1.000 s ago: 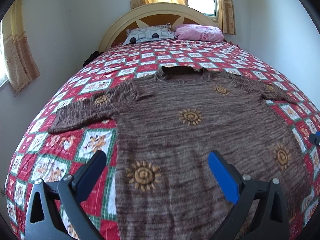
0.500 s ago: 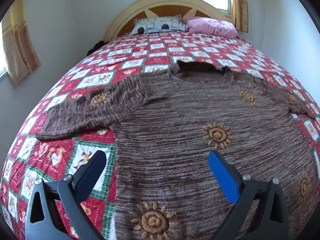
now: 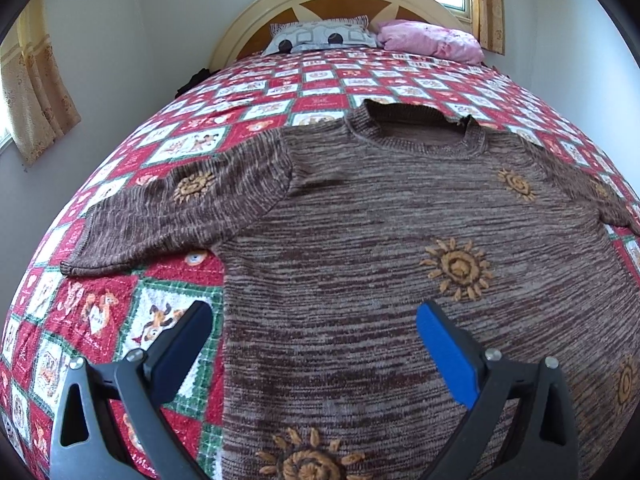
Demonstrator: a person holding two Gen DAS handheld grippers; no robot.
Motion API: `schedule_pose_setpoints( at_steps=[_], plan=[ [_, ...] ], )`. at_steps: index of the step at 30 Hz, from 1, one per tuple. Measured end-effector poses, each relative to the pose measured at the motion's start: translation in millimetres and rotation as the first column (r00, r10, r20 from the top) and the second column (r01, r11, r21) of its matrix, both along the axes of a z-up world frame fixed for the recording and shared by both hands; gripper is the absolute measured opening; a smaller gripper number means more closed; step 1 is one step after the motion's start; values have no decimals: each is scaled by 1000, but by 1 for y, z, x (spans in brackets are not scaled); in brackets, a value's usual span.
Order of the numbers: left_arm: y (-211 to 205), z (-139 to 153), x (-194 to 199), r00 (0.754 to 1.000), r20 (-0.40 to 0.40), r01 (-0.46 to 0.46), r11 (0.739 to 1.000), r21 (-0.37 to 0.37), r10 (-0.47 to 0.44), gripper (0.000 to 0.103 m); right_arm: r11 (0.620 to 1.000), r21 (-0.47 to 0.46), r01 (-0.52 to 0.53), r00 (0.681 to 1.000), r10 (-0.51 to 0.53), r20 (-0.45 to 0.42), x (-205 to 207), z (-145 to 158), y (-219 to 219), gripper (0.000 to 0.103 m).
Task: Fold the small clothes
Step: 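Lower both tools toward the sweater, right tool toward its sleeve cuff, then grasp the sweater sleeve cuff with the right gripper and lift it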
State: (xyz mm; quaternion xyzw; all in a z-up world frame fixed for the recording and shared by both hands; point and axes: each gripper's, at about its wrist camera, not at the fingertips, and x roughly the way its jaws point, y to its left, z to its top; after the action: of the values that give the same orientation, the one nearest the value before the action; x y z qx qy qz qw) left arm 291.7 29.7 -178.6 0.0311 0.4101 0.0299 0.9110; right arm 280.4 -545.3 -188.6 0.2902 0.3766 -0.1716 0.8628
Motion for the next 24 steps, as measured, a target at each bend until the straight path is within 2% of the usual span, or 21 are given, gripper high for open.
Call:
schedule_pose_setpoints(
  at_steps=[3,4,5,10,17,22,24],
  plan=[
    [-2,-1,1,1000,-3,8,1000,-1,-8,103,1000,-11,-3,1000,3,-1,7,-3,-1,46],
    [-2,-2,2,1000,-6,15,1000,-3,-15,103,1000,-16,-13,1000,13,-2,10,-3,0,33],
    [-3,-2,2,1000,-9,21,1000,-4,-21,103,1000,-20,-23,1000,23,-6,13,-4,0,28],
    [-4,-4,3,1000,-14,23,1000,1,-23,103,998,-36,-45,999,45,-16,23,-3,2,14],
    [-1,-6,3,1000,-12,19,1000,-1,-19,103,977,-186,-101,995,99,-17,42,26,30,10],
    [1,-11,4,999,-37,-6,1000,7,6,103,944,-281,-176,983,182,-3,58,49,69,10],
    [2,-14,4,999,-50,5,1000,-11,-6,103,926,-319,-203,977,214,1,64,57,86,10]
  ],
)
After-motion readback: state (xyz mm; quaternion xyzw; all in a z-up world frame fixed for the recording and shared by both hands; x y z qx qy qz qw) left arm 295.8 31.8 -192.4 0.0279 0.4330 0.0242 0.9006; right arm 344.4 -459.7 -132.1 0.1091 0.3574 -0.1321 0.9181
